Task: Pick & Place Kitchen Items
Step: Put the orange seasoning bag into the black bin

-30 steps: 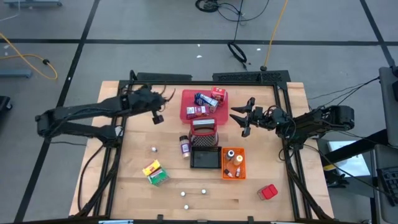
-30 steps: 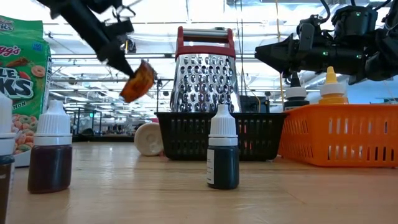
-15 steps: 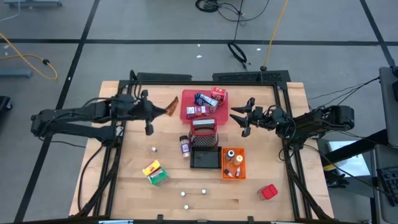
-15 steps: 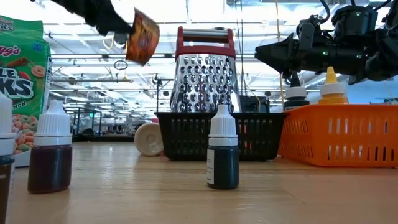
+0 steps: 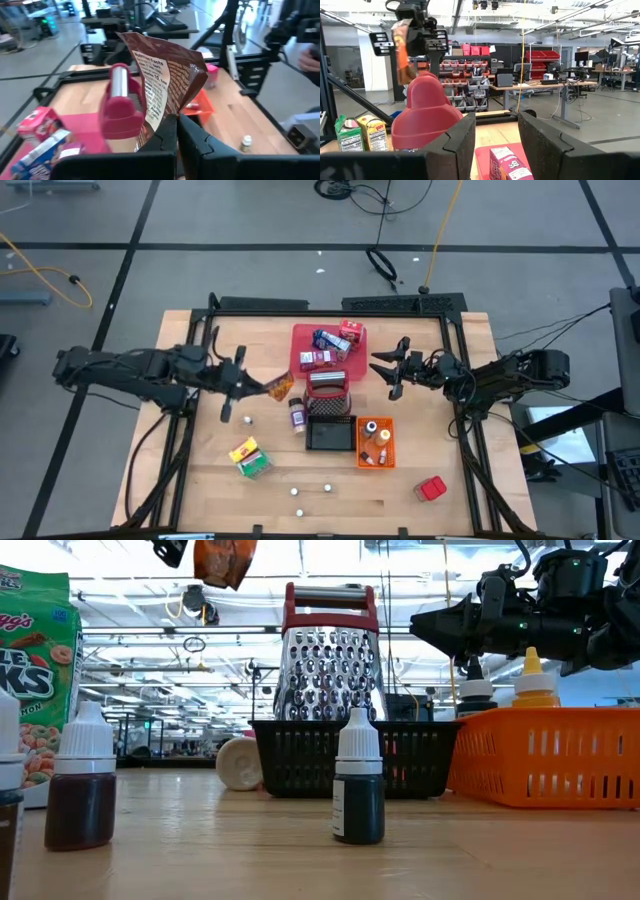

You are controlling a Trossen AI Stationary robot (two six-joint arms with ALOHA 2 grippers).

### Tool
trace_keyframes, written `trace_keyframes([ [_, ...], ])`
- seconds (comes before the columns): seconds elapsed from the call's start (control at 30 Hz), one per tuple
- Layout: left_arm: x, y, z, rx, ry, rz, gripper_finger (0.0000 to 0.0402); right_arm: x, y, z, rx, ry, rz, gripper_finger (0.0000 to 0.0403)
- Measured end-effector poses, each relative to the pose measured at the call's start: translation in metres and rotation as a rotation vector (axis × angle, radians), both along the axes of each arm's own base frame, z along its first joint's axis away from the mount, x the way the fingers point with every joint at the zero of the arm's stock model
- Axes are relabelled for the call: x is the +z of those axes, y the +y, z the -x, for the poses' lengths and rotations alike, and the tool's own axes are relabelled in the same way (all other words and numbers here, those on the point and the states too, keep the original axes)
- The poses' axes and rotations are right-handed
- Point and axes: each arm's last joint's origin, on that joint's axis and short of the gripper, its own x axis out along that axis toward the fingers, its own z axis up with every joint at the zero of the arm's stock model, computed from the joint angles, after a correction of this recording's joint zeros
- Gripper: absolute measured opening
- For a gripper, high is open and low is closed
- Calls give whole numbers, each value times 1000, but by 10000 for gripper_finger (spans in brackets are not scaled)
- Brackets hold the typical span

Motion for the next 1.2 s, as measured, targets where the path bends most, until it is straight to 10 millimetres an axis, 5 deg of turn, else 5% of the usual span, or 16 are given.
trace_keyframes([
  [0.6,-33,-50,-62,-190,19,-45,0,0,0,0,0,0,0,141],
  [1.2,-82,-75,-115,-117,-2,-47,0,0,0,0,0,0,0,141],
])
